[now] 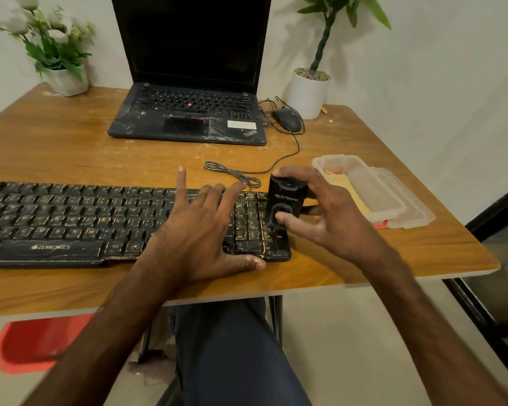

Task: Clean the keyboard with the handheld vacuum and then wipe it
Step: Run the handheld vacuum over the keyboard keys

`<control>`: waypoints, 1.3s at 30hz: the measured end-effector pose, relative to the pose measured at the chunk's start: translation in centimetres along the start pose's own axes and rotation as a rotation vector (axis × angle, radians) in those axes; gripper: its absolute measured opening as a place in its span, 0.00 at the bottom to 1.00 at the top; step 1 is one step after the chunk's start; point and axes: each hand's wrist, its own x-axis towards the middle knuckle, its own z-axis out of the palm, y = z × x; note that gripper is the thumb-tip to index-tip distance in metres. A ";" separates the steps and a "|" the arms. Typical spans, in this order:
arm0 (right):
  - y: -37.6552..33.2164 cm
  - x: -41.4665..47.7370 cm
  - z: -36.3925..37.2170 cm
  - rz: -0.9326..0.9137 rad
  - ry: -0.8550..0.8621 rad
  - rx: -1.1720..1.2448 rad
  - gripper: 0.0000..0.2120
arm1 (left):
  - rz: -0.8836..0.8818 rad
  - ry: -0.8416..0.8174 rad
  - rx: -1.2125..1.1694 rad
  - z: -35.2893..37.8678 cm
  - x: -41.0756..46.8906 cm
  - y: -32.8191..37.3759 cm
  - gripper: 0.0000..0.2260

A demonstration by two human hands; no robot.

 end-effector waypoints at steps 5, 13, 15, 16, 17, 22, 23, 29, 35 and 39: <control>-0.1 -1.9 0.2 -0.003 0.021 0.066 0.31 | -0.006 0.010 -0.018 0.1 -0.1 -0.1 0.58; 0.7 -1.2 0.1 0.027 0.068 0.096 0.32 | 0.006 -0.008 0.005 0.1 0.1 -0.1 0.56; 1.5 0.6 0.1 0.043 0.098 0.085 0.31 | 0.005 -0.003 0.003 0.0 0.0 -0.1 0.57; 1.8 1.3 0.2 0.049 0.107 0.073 0.30 | 0.003 -0.003 0.003 -0.1 0.0 -0.1 0.57; 1.9 1.7 0.1 0.049 0.108 0.058 0.30 | 0.001 -0.004 0.000 0.0 -0.1 -0.1 0.57; 1.2 -0.2 -0.4 0.033 0.013 0.103 0.31 | 0.016 -0.007 -0.013 0.2 0.0 -0.5 0.56; 1.0 -0.9 -0.5 0.024 0.003 0.133 0.31 | 0.022 -0.002 -0.010 0.3 0.0 -0.6 0.56; 1.0 1.1 0.0 0.017 0.022 0.035 0.29 | 0.032 -0.001 -0.006 0.2 0.1 -0.6 0.56; 1.5 2.5 0.5 0.038 0.045 -0.029 0.28 | 0.021 0.015 -0.046 0.0 -0.7 -0.9 0.57; 0.8 -0.5 0.5 0.012 0.042 0.073 0.30 | 0.025 0.008 -0.043 0.1 -1.0 -1.0 0.57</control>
